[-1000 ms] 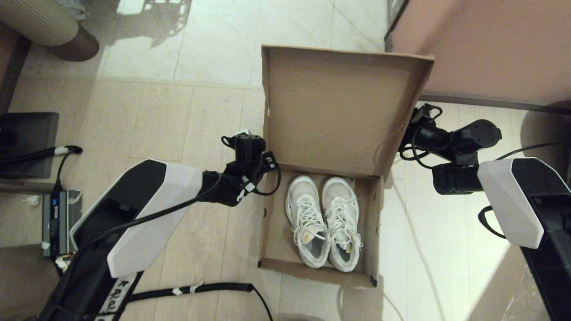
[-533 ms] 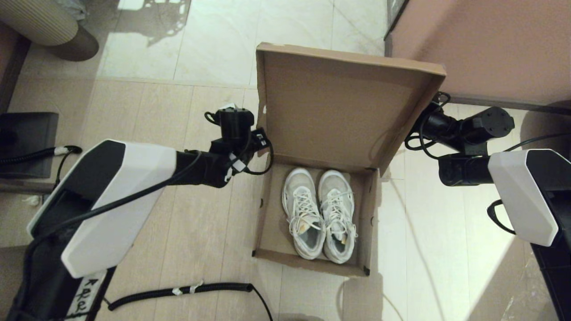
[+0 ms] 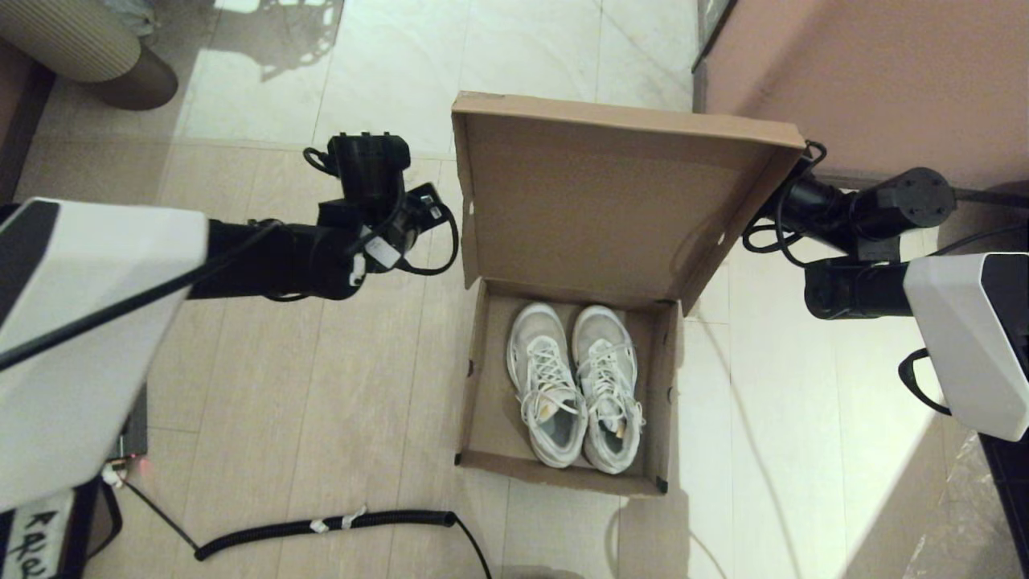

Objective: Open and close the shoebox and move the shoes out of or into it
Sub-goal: Close the shoe box

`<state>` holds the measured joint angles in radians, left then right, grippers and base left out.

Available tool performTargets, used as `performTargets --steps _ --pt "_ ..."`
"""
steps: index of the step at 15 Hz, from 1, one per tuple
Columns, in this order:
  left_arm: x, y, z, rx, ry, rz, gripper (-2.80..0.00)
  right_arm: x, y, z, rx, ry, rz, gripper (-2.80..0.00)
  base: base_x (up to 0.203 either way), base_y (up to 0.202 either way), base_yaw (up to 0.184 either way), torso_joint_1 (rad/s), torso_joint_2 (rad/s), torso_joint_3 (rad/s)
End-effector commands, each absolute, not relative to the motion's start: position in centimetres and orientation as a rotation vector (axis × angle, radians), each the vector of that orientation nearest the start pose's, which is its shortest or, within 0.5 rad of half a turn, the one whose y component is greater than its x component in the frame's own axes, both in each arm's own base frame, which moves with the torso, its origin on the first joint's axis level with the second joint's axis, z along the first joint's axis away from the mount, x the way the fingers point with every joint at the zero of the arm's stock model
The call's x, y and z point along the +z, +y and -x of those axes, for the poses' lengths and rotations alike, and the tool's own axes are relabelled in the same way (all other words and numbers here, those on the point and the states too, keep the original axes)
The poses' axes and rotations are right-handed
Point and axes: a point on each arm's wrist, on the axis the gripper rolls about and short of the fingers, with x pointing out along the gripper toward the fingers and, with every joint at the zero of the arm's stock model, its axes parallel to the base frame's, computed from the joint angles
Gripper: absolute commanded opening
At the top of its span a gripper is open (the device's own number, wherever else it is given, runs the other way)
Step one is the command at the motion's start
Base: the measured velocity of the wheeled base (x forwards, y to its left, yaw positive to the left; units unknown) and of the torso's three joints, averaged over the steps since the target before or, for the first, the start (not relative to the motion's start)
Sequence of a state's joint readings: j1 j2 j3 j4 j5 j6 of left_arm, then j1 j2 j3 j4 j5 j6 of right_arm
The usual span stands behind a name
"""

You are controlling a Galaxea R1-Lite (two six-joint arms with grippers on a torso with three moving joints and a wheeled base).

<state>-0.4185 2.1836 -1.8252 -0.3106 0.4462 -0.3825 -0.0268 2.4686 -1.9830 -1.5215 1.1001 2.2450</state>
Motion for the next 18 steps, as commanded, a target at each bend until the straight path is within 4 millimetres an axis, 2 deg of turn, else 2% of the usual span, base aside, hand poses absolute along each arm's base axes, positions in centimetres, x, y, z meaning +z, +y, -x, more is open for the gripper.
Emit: performTargets --steps 1,2,4,5,6,7,9,10,13,16,18 --pt "28.6 -15.8 -39.0 0.039 0.02 0.374 -2.8 26.7 0.8 -46.0 1.367 0.512 -1.285 -2.8 0.0 0.0 0.0 0.0 0.0 0.0" --pt "29.0 -14.0 -38.1 0.068 0.032 0.368 -2.8 27.2 0.9 -45.7 1.372 0.532 -1.276 -2.8 0.0 0.0 0.0 0.0 0.0 0.0" --pt "29.9 -9.7 -38.7 0.146 0.003 0.374 -2.8 28.5 0.9 -44.7 1.381 0.568 -1.248 -2.8 0.0 0.0 0.0 0.0 0.0 0.0" --pt "30.9 -9.2 -39.3 0.133 -0.034 0.388 -2.8 28.8 0.9 -44.3 1.376 0.619 -1.223 -2.8 0.0 0.0 0.0 0.0 0.0 0.0" --pt "31.8 -9.1 -40.4 0.105 -0.079 0.403 -2.8 29.2 0.8 -43.9 1.37 0.667 -1.189 -2.8 0.0 0.0 0.0 0.0 0.0 0.0" --pt "31.3 -9.4 -42.2 0.073 -0.088 0.404 -2.8 29.6 0.6 -43.5 1.362 0.694 -1.18 -2.8 0.0 0.0 0.0 0.0 0.0 0.0" --pt "28.7 -9.9 -45.2 -0.048 -0.085 0.389 -2.8 30.1 0.7 -42.7 1.349 0.772 -1.142 -2.8 0.0 0.0 0.0 0.0 0.0 0.0" --pt "27.9 -10.1 -46.0 -0.068 -0.12 0.391 -2.8 30.1 0.7 -42.5 1.339 0.813 -1.123 -2.8 0.0 0.0 0.0 0.0 0.0 0.0" --pt "27.7 -9.9 -46.2 -0.047 -0.156 0.399 -2.8 30.4 0.7 -41.1 1.305 0.944 -1.055 -2.8 0.0 0.0 0.0 0.0 0.0 0.0" --pt "27.3 -10.1 -46.5 -0.087 -0.144 0.396 -2.8 30.5 0.8 -40.0 1.287 0.981 -1.085 -2.8 0.0 0.0 0.0 0.0 0.0 0.0" --pt "27.2 -10.1 -46.5 -0.096 -0.141 0.395 -2.8 29.7 0.9 -39.4 1.263 1.026 -1.131 -2.8 0.0 0.0 0.0 0.0 0.0 0.0"
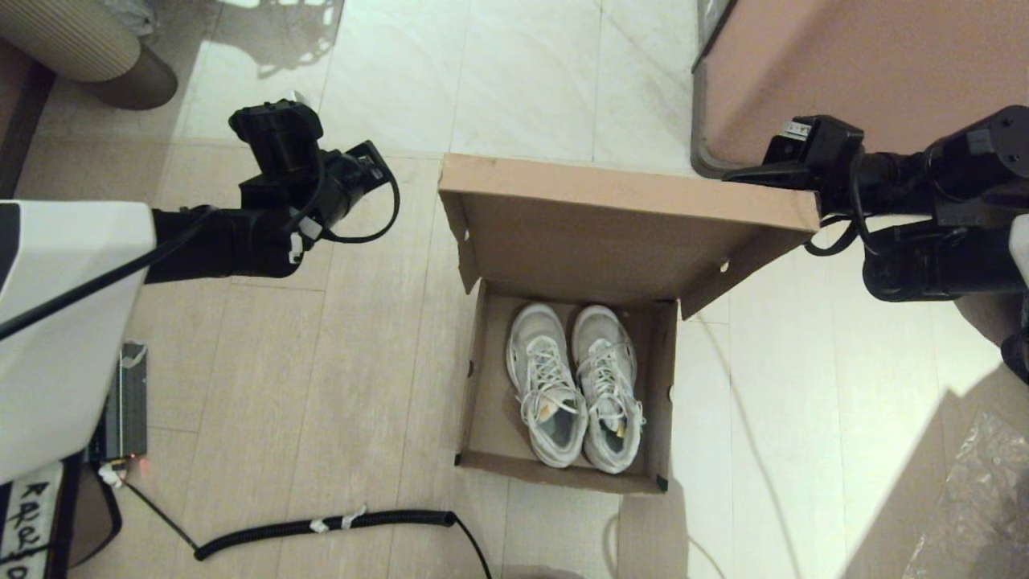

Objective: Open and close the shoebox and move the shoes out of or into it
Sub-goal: Close the shoe box

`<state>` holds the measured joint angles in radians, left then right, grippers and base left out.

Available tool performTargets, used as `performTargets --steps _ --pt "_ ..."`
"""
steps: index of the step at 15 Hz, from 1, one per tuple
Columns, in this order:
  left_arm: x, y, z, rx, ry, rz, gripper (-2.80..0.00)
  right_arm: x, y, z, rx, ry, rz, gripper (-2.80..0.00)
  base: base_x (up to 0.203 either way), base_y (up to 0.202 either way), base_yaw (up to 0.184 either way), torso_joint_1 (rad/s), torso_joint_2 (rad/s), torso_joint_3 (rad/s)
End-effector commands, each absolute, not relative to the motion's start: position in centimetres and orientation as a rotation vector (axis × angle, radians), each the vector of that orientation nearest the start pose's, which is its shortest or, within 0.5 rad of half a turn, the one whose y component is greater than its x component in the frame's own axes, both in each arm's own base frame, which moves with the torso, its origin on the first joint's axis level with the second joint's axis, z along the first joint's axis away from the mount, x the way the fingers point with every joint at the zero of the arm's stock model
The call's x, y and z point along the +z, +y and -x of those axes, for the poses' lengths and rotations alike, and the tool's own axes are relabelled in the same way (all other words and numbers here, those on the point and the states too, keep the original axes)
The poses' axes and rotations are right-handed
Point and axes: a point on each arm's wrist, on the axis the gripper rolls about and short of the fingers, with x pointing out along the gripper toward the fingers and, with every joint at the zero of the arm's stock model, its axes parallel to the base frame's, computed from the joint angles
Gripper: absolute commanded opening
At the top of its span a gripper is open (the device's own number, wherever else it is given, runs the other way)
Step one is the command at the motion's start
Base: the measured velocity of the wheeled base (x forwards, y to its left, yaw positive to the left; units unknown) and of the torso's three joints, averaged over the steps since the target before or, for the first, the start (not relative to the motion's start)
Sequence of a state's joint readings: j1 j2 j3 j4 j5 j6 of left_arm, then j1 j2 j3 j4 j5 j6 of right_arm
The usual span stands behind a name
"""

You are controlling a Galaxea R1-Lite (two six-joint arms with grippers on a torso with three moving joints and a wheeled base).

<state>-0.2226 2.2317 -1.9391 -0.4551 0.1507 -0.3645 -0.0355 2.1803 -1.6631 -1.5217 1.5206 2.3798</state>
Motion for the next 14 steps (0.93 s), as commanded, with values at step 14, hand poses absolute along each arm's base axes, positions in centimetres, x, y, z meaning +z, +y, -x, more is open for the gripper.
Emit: performTargets --steps 14 --pt "26.6 -12.6 -46.3 -0.23 -0.105 0.386 -2.8 18.6 7.3 -31.4 1.23 1.409 -1.263 -2.8 0.0 0.0 0.0 0.0 0.0 0.0"
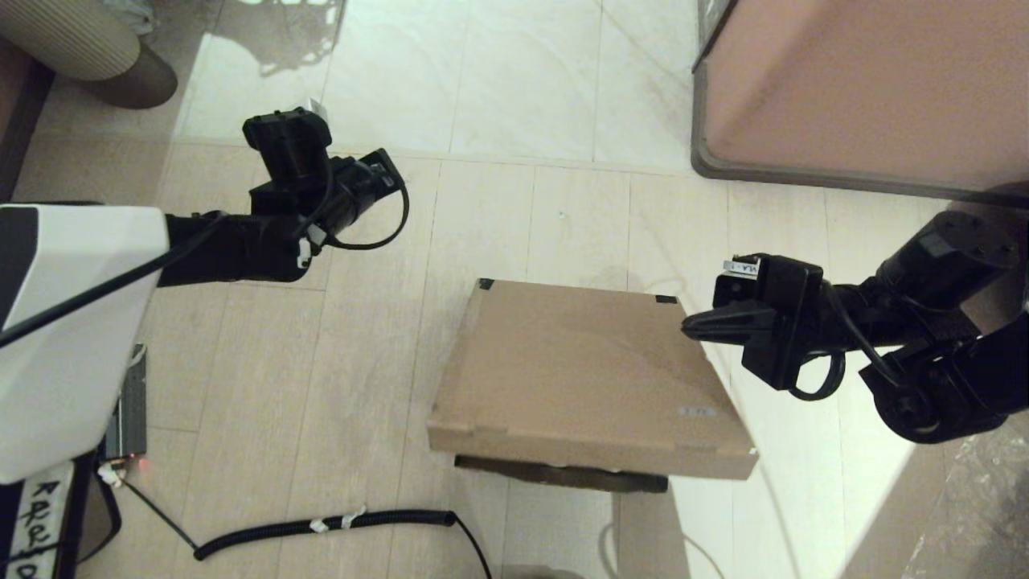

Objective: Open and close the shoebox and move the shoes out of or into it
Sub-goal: Close the shoe box

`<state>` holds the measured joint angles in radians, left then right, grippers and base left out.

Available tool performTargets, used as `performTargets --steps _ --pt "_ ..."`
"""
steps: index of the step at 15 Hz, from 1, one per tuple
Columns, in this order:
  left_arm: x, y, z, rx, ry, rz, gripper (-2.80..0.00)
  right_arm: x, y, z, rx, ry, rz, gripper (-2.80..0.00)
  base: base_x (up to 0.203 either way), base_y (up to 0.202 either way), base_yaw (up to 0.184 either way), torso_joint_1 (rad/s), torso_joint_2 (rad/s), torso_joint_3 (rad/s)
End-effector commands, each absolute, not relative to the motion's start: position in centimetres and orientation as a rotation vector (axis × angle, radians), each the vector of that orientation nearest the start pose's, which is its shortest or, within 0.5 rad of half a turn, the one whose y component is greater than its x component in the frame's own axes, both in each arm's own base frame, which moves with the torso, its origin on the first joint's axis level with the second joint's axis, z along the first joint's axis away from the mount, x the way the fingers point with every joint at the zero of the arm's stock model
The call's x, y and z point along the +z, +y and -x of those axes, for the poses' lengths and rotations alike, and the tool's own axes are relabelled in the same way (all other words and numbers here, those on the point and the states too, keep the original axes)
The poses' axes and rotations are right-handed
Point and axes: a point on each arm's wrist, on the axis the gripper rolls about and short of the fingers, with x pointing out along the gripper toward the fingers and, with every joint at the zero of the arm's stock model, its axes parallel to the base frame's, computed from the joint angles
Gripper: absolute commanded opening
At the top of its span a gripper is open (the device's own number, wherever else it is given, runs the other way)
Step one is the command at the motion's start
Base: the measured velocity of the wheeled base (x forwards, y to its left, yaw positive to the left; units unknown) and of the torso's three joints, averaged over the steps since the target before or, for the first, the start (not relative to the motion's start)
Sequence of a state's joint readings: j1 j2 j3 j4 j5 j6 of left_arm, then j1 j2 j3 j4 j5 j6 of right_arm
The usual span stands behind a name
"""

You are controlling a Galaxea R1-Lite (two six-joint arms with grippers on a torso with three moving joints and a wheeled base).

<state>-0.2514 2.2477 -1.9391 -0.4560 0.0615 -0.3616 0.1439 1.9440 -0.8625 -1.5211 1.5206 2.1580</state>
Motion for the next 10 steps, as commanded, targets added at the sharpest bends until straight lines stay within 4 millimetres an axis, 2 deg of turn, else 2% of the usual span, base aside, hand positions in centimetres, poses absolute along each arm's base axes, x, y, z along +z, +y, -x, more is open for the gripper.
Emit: performTargets --steps 1,3,5,7,10 --pt "26.2 -13.6 -46.2 -0.249 -0.094 0.385 -2.8 18.1 7.1 -31.3 1.235 1.392 -1.255 -2.8 0.0 0.0 0.0 0.0 0.0 0.0" --pt "25.5 -15.3 -46.1 -0.264 -0.076 0.384 -2.8 18.1 5.3 -31.6 1.205 1.335 -1.275 -2.8 0.0 0.0 0.0 0.0 0.0 0.0" --pt "25.3 -15.7 -46.1 -0.206 -0.082 0.371 -2.8 18.9 2.6 -32.1 1.193 1.194 -1.247 -2.8 0.0 0.0 0.0 0.0 0.0 0.0" --pt "24.9 -15.1 -46.4 -0.061 -0.097 0.331 -2.8 20.8 -0.1 -33.2 1.203 0.959 -1.155 -2.8 0.0 0.0 0.0 0.0 0.0 0.0" --pt "24.9 -13.5 -46.2 0.122 -0.108 0.323 -2.8 22.4 -3.4 -34.6 0.991 0.412 -1.287 -2.8 0.0 0.0 0.0 0.0 0.0 0.0"
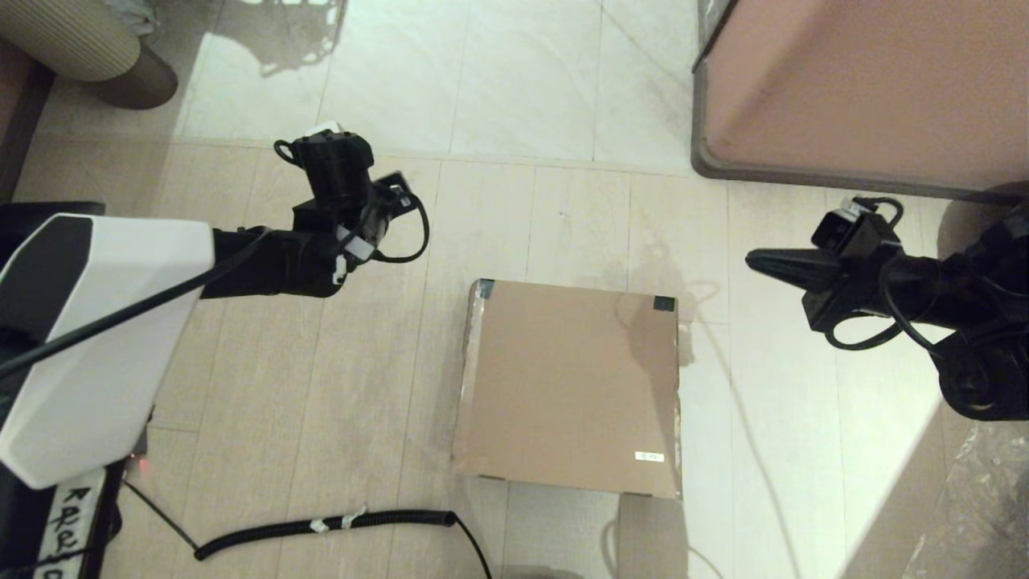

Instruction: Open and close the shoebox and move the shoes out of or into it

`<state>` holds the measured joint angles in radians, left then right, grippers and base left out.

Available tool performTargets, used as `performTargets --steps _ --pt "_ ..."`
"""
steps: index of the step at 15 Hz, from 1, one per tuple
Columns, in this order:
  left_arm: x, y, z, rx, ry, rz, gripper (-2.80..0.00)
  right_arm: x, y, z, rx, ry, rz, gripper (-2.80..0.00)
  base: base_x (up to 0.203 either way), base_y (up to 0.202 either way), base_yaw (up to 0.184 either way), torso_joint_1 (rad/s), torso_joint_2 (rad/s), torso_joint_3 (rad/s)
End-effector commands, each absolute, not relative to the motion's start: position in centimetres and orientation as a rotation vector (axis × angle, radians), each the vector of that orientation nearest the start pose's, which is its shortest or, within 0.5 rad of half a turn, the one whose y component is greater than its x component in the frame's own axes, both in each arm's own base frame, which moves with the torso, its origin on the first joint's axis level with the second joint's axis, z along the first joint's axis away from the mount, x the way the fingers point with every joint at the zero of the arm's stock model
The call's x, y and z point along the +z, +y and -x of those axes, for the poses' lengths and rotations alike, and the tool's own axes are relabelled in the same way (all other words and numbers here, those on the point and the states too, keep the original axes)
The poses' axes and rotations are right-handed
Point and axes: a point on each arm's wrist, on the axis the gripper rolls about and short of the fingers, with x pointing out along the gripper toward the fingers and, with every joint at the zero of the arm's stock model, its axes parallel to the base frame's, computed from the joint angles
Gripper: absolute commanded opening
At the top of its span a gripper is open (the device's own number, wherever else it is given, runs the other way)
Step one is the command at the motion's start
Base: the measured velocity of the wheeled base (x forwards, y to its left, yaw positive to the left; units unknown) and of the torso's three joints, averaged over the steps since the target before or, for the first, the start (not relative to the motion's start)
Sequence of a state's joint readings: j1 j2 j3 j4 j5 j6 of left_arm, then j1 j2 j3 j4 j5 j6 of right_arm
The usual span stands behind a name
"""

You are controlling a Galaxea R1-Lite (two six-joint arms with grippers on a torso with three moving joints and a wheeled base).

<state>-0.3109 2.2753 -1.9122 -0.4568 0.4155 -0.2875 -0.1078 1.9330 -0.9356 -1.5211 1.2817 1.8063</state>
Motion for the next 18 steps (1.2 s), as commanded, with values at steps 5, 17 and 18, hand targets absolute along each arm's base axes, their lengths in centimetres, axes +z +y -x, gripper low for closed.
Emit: performTargets --steps 5,17,18 --pt "25.7 -10.1 -42.7 0.183 -0.043 0.257 -2.8 14.5 -4.7 -31.4 0.461 0.1 -1.007 -2.8 0.0 0.0 0.0 0.0 0.0 0.0" --pt "24.2 -3.5 -29.7 0.268 0.094 0.178 -2.8 13.5 1.1 -20.1 0.167 0.215 -0.195 -2.8 0.0 0.0 0.0 0.0 0.0 0.0" --pt "23.8 -3.2 -29.1 0.272 0.085 0.181 -2.8 13.3 1.1 -19.4 0.161 0.23 -0.189 -2.8 0.0 0.0 0.0 0.0 0.0 0.0"
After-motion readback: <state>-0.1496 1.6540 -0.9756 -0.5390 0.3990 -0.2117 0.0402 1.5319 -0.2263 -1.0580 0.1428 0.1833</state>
